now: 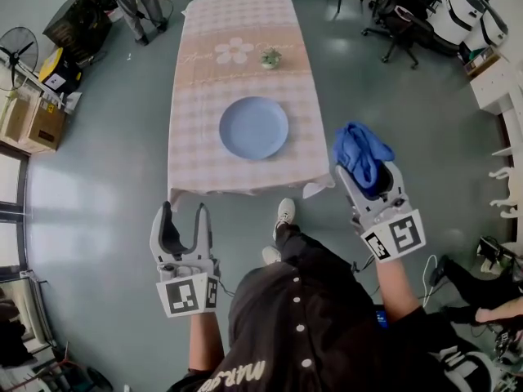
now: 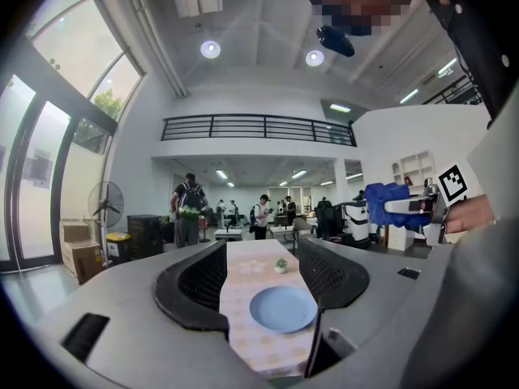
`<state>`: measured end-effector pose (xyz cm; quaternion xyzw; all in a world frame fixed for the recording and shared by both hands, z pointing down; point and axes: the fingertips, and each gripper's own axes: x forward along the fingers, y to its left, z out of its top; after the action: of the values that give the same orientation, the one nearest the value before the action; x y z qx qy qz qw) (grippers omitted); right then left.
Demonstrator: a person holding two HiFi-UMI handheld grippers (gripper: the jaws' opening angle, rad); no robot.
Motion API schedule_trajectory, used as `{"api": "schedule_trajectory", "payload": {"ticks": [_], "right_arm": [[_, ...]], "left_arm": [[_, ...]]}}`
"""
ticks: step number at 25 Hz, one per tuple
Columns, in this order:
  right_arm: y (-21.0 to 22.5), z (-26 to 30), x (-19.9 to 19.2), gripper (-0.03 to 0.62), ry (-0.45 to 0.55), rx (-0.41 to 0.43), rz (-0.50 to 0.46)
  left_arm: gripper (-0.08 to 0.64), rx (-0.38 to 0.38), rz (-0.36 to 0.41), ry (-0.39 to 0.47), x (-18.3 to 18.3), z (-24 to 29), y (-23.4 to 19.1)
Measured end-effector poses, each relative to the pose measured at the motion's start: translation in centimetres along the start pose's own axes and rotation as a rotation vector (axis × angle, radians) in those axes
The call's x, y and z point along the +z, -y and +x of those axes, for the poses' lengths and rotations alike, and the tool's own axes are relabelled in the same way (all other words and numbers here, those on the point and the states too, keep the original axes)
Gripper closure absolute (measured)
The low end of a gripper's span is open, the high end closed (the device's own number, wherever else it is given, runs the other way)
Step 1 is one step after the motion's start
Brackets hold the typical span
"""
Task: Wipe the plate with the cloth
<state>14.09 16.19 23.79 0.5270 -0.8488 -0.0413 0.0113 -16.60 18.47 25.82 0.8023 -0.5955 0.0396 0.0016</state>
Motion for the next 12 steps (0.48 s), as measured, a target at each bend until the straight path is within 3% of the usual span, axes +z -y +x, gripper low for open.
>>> {"api": "schedule_trajectory", "payload": {"ticks": [4,12], "right_arm": [[1.9,3.1,0.6,0.354,0.019,0.004,-0.001],[5.0,9.9,0.9,0.356,0.040,0.042,-0.005]], "left_arm": [[0.290,-0.025,-0.065,-0.005,0.6,3.7,-0.4],[0.290,-0.025,-0.044,0.002,1.9,10.5,-1.7]]}}
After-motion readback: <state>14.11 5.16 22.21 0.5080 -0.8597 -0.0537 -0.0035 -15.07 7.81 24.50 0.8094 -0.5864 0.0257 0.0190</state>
